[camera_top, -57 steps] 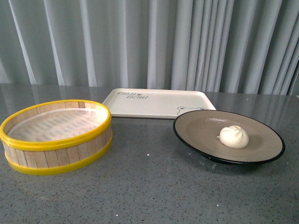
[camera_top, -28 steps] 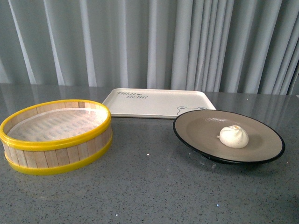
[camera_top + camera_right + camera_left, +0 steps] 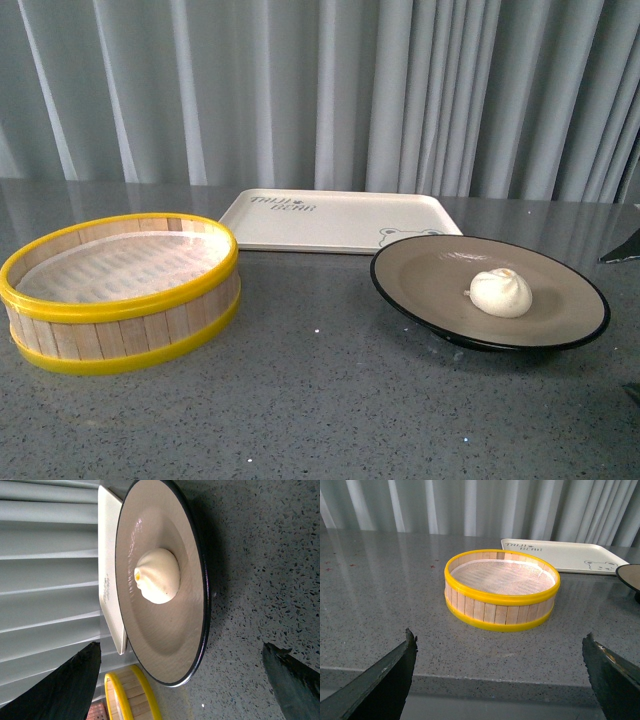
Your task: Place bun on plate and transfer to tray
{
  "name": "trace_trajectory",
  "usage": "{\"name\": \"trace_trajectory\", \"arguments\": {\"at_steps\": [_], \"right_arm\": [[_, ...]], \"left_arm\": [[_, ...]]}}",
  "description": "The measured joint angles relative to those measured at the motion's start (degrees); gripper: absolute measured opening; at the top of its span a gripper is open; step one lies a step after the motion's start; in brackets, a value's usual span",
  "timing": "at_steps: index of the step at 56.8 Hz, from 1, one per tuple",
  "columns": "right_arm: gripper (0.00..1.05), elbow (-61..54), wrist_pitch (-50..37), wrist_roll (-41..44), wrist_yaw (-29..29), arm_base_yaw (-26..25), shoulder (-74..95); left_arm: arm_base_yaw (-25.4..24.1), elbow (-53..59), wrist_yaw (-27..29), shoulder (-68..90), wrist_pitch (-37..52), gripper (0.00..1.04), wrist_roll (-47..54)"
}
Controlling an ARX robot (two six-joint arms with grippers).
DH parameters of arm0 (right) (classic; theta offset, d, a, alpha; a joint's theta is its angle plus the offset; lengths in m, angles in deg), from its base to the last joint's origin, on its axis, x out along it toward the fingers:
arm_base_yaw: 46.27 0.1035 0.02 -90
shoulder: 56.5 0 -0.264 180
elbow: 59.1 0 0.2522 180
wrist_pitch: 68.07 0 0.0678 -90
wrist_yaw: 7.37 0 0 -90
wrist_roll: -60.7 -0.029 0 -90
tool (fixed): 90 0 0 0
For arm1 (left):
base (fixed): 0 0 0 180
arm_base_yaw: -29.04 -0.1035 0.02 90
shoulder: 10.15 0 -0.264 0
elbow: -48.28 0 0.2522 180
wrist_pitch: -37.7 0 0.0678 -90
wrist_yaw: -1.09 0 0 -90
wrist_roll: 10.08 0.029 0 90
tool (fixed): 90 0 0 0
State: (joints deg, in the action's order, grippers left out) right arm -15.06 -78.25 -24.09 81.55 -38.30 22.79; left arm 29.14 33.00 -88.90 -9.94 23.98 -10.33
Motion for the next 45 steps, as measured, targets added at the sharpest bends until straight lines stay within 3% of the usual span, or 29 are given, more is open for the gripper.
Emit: {"name": "trace_trajectory", "arguments": {"at_steps": [45], "right_arm": [[0.96,6.80,-3.10,-1.53,-1.88,-1.07,11.37]], "left_arm": [[0.00,0.00,0.02,0.00,0.00,0.98,0.00]]}}
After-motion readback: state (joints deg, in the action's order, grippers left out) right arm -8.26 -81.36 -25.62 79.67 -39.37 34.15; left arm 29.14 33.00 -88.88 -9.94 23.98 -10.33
